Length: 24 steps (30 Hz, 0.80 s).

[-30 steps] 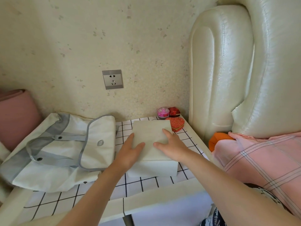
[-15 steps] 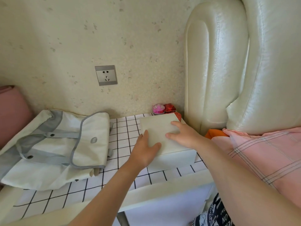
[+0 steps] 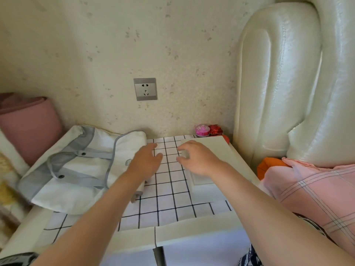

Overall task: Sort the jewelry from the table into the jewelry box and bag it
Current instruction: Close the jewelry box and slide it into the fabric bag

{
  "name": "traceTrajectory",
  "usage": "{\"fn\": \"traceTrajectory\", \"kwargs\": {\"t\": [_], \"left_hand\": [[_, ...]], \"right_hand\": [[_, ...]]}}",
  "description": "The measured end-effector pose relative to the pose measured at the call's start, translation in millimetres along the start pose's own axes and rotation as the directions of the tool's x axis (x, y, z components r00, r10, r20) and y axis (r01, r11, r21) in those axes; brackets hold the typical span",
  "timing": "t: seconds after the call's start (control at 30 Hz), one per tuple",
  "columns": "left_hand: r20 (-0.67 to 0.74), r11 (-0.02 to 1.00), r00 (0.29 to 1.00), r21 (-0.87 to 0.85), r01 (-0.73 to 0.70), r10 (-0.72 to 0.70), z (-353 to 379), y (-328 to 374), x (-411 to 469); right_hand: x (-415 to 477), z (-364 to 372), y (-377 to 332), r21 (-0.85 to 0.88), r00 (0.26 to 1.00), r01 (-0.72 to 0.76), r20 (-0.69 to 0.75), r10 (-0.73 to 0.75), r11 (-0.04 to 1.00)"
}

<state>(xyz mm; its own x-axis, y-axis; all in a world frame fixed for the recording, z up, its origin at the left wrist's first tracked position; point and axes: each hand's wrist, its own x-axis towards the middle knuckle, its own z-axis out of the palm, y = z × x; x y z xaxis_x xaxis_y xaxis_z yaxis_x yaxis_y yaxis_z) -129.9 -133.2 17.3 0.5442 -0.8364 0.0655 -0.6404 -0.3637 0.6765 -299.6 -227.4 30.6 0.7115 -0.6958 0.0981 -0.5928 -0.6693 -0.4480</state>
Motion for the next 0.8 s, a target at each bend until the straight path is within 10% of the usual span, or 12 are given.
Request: {"fn": "traceTrajectory", "kwargs": {"t": [0.3, 0.57, 0.8], "left_hand": [[-0.069, 0.866, 0.942, 0.377, 0.328, -0.327, -68.6, -97.4, 2.6], [-0.021, 0.954, 0.960, -0.123, 0.275, -0.279, -70.0, -99.1, 9.5], [-0.031, 0.866, 0.995, -0.496, 0.065, -0.092, -75.2, -75.8, 4.0]], "right_hand": [[33.7, 55.9, -76.3, 0.051, 0.967, 0.114, 0.222, -0.122, 0.992], [45.6, 95.7, -104.0, -0.080, 0.961, 0.126, 0.255, -0.102, 0.989], [52.1, 77.9, -101.4, 0.252, 0.975, -0.140, 0.205, 0.088, 0.958]]}}
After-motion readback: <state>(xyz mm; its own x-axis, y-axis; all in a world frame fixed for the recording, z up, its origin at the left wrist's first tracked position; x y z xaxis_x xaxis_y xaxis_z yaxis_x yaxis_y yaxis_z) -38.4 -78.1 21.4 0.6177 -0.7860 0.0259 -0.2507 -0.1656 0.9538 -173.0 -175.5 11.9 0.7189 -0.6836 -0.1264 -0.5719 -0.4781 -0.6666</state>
